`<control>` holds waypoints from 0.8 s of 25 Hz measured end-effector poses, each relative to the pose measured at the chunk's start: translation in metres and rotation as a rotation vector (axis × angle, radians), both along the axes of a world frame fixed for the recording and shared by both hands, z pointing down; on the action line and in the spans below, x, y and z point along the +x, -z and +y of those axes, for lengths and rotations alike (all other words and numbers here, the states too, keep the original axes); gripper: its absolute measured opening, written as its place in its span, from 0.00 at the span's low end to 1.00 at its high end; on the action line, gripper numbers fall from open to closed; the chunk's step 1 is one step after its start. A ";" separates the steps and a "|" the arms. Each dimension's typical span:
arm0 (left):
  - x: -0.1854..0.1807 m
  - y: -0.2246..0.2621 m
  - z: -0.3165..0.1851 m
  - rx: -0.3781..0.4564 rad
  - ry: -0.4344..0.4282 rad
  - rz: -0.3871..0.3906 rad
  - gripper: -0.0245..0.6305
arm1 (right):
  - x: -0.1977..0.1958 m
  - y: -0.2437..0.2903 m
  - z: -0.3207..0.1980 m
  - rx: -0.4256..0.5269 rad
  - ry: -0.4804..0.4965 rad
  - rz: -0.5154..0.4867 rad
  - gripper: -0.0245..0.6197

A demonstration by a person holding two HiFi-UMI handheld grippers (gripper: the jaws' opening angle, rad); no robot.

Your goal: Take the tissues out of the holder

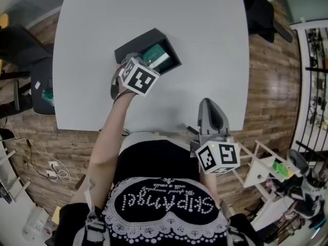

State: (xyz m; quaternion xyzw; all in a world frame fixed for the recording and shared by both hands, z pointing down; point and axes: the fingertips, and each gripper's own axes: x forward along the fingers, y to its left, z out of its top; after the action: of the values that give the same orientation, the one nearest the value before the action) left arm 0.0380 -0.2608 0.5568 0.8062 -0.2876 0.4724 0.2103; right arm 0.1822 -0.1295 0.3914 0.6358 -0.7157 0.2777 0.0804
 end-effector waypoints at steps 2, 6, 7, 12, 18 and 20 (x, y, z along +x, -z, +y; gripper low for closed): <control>-0.001 0.000 0.000 0.000 -0.004 0.002 0.55 | -0.001 0.000 -0.001 0.000 0.002 0.000 0.09; -0.001 0.002 0.002 -0.005 -0.012 0.021 0.54 | 0.000 0.000 -0.001 -0.002 -0.003 0.002 0.09; -0.001 0.005 0.002 -0.001 -0.006 0.030 0.54 | 0.001 0.000 -0.001 -0.001 -0.005 0.003 0.09; -0.003 0.035 -0.001 0.061 0.017 0.082 0.55 | 0.006 0.002 -0.002 0.006 -0.014 0.010 0.09; -0.009 0.074 -0.004 0.128 0.043 0.156 0.55 | 0.001 0.008 -0.003 0.028 0.004 0.009 0.09; -0.010 0.091 -0.007 0.184 0.065 0.185 0.55 | 0.001 0.009 -0.001 0.033 0.010 0.011 0.09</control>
State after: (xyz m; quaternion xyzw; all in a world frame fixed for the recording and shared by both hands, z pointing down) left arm 0.0275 -0.2682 0.4659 0.8524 -0.3350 0.3607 0.1765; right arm 0.1828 -0.1307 0.3822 0.6351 -0.7227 0.2621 0.0752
